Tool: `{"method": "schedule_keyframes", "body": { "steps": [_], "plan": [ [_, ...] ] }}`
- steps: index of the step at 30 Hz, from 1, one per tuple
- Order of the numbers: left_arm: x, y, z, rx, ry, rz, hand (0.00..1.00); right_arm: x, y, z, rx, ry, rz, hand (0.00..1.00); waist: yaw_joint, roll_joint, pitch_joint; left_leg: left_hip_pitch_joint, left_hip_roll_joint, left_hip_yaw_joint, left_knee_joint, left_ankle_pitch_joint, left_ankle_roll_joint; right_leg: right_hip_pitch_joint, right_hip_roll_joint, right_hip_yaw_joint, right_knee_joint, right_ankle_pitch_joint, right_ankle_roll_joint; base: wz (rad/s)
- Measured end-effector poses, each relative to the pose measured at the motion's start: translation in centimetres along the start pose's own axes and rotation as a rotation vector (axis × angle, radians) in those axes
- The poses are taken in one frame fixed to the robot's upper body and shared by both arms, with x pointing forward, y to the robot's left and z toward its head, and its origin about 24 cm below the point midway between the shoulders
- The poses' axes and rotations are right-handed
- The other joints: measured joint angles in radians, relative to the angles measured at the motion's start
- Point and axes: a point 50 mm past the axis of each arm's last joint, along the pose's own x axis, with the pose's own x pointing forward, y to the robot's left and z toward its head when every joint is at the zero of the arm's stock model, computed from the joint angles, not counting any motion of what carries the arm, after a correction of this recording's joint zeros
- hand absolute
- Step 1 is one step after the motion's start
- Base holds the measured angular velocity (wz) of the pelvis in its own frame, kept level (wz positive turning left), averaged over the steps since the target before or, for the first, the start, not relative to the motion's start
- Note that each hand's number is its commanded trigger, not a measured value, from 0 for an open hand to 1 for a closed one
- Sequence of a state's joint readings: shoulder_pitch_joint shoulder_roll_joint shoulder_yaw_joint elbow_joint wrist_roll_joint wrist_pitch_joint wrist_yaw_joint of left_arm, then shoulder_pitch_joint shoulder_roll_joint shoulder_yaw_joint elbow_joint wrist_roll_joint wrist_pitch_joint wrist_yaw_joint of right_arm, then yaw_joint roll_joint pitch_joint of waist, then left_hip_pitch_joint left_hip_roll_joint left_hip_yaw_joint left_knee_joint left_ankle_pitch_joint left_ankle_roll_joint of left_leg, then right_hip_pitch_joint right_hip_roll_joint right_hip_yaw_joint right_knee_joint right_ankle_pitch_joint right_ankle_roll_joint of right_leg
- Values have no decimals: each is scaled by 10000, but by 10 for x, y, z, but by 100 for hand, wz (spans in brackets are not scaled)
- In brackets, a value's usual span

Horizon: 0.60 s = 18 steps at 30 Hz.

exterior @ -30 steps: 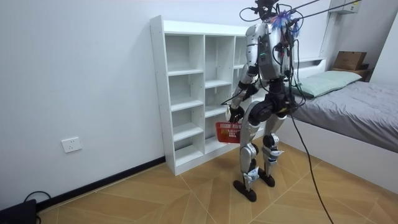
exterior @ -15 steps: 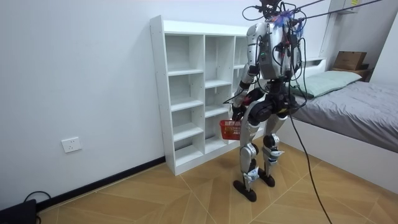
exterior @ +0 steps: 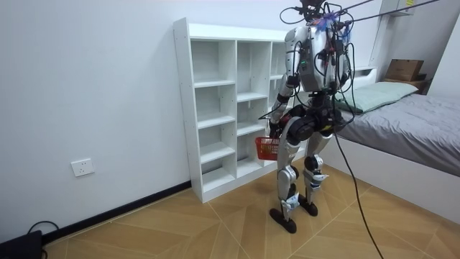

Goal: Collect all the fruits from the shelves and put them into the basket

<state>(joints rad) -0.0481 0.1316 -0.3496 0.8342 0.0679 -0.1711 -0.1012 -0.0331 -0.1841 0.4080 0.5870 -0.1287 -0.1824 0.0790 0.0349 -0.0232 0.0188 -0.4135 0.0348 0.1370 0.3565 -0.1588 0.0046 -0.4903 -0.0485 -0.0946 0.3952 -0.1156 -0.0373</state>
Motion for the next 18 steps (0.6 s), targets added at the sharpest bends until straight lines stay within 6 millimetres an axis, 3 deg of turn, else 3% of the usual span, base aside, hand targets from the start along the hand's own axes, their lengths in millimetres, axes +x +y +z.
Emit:
{"method": "schedule_keyframes", "body": {
  "steps": [9,18],
  "plan": [
    [1,-3,5,52,-223,-59,100,-3,3,-10,-253,401,115,100,36,231,-43,17,18,6,-2,-16,-6,16,17,9,2,4,-10,-1],
    [1,-3,5,52,-203,-88,100,-6,4,-22,-238,921,-101,100,42,222,-37,81,-34,0,-197,10,-22,15,7,56,-24,-3,-3,-1]
  ]
}}
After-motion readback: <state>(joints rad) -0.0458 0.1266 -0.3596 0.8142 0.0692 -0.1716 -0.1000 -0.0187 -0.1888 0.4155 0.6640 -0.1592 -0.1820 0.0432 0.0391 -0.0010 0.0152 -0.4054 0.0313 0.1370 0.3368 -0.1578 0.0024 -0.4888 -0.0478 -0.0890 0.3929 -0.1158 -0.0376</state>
